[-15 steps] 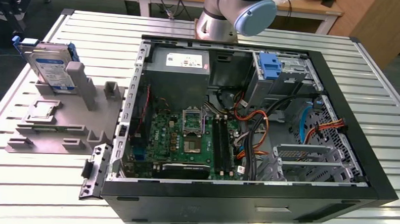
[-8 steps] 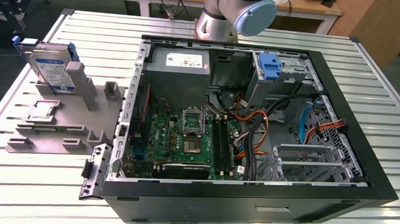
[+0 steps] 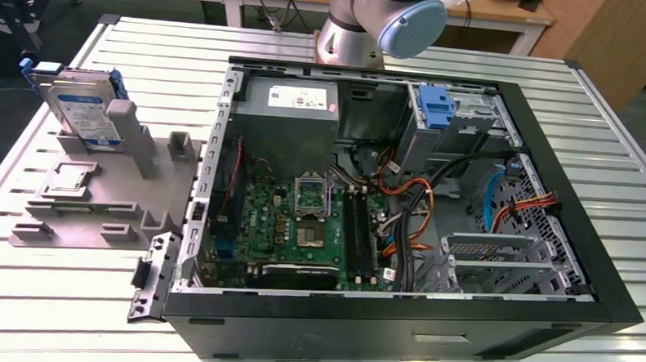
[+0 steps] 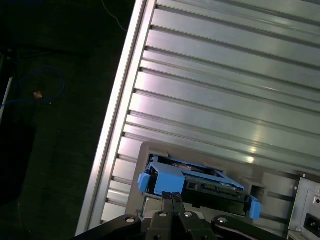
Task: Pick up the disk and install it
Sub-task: 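Pick up the disk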
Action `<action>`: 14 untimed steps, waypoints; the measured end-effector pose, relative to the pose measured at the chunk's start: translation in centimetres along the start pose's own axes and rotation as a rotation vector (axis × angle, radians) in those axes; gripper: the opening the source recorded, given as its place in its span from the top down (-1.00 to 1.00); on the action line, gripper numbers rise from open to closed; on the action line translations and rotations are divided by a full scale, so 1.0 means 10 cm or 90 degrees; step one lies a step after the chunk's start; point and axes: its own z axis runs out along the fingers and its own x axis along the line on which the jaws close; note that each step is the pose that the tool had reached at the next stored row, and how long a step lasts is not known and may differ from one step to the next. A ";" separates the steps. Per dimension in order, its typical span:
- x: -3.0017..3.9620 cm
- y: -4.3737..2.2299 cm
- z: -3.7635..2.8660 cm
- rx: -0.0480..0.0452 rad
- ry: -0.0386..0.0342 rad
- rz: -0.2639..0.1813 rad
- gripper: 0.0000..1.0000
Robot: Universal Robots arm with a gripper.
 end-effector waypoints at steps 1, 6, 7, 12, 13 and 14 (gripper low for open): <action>0.000 0.000 0.000 0.0000 0.0000 -0.001 0.80; 0.000 0.000 0.000 0.0000 0.0002 -0.006 0.80; 0.000 0.000 0.000 0.0001 0.0003 -0.006 0.80; 0.000 0.000 0.000 0.0000 0.0005 -0.010 0.80; 0.000 0.000 0.000 0.0000 0.0005 -0.011 0.80; 0.000 0.000 0.000 0.0000 0.0005 -0.012 0.80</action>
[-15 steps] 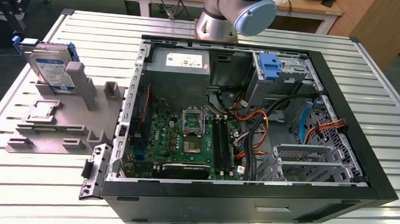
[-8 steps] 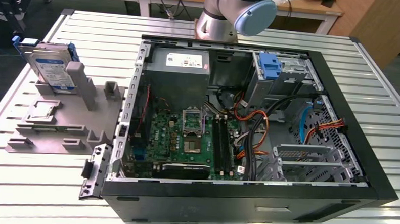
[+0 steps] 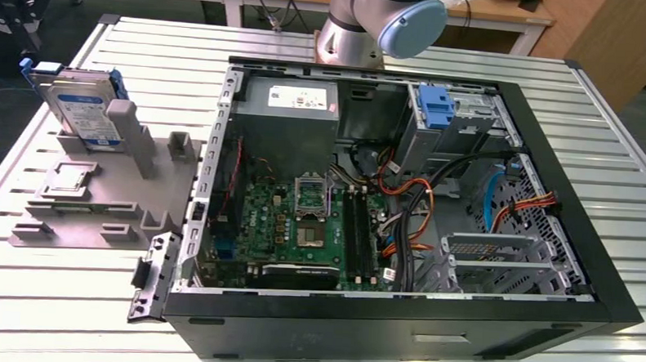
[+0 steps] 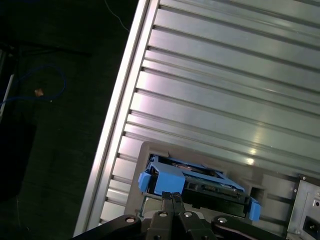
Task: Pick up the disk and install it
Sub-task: 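Pick up the disk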
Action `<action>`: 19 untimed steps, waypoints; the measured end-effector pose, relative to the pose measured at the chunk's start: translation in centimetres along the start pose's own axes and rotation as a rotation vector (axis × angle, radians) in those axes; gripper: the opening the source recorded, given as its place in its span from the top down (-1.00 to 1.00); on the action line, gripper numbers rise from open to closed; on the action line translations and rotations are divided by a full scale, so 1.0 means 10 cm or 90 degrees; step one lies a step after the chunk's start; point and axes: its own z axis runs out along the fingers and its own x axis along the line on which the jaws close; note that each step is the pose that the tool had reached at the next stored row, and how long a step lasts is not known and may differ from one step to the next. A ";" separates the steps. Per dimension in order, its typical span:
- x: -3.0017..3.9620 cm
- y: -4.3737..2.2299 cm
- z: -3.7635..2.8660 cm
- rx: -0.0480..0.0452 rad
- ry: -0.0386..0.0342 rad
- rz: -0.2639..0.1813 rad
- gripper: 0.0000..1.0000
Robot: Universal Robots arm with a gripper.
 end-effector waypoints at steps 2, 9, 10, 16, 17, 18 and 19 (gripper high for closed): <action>0.000 0.000 0.000 0.0000 0.0001 -0.002 0.80; 0.000 0.000 0.000 0.0000 0.0003 -0.007 0.80; 0.000 0.000 0.000 0.0000 0.0003 -0.008 0.80; 0.000 0.000 0.000 0.0001 0.0005 -0.012 0.80; 0.000 0.000 0.000 0.0000 0.0006 -0.012 0.80; 0.000 0.000 0.000 0.0000 0.0006 -0.013 0.80; 0.000 0.000 0.000 0.0000 0.0006 -0.013 0.80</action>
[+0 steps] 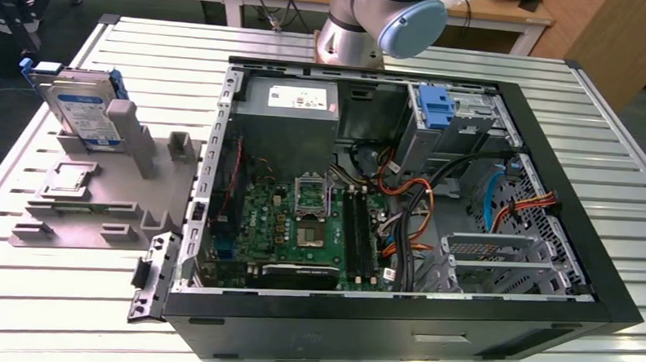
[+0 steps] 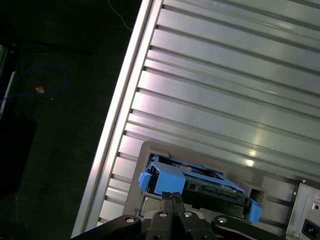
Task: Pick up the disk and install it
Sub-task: 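Pick up the disk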
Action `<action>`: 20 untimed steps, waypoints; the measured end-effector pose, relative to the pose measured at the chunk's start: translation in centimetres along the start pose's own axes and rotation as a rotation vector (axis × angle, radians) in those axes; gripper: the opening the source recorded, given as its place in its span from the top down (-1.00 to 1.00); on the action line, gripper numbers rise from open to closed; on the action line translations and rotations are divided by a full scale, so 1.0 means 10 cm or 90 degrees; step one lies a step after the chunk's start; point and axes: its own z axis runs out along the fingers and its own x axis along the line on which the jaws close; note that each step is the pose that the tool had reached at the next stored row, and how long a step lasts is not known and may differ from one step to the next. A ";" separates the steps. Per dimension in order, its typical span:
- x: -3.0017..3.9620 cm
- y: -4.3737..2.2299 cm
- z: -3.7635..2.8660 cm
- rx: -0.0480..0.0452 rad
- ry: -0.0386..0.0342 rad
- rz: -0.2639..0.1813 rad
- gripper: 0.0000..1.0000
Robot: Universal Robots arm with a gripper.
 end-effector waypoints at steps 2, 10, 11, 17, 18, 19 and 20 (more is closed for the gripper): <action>0.000 0.000 0.000 0.0000 0.0000 -0.001 0.80; 0.000 0.000 0.000 0.0000 0.0003 -0.006 0.80; 0.000 0.000 0.000 0.0000 0.0003 -0.007 0.80; 0.000 0.000 0.001 0.0000 0.0003 -0.010 0.80; 0.000 0.000 0.000 0.0000 0.0004 -0.010 0.80; 0.000 0.000 0.000 0.0000 0.0004 -0.010 0.80; 0.000 0.000 0.000 0.0000 0.0004 -0.010 0.80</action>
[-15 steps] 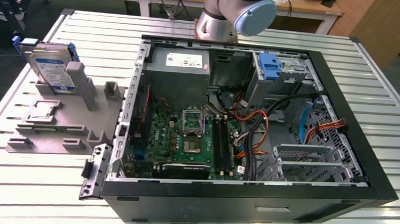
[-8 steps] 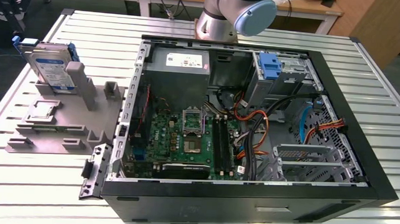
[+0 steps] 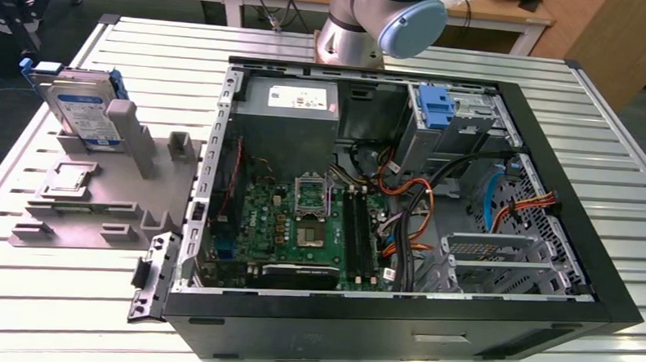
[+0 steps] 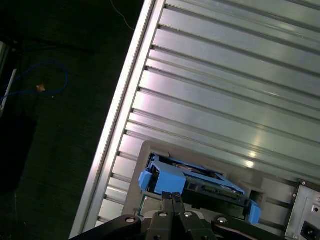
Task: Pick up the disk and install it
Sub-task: 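Pick up the disk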
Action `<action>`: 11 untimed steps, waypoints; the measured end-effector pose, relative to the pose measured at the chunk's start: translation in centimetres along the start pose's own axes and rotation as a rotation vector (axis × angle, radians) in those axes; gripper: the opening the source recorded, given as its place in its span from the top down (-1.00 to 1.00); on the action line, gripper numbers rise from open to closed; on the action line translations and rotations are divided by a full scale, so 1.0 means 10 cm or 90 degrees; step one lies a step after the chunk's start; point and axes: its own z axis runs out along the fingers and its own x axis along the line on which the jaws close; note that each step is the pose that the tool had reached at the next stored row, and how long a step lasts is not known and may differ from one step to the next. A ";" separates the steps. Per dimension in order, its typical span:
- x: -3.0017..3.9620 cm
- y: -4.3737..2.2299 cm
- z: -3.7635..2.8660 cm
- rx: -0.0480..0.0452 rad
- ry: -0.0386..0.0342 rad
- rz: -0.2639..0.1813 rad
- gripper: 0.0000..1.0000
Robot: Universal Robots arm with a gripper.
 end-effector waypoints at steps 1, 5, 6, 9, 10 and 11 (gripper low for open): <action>0.000 0.000 0.000 0.0000 0.0000 0.000 0.80; 0.000 0.000 0.000 0.0000 0.0000 0.000 0.80; 0.000 0.000 0.000 0.0000 0.0000 0.000 0.80; 0.000 0.000 0.000 0.0000 0.0001 -0.001 0.80; 0.000 0.000 0.000 0.0000 0.0002 -0.004 0.80; 0.000 0.000 0.001 0.0000 0.0003 -0.007 0.80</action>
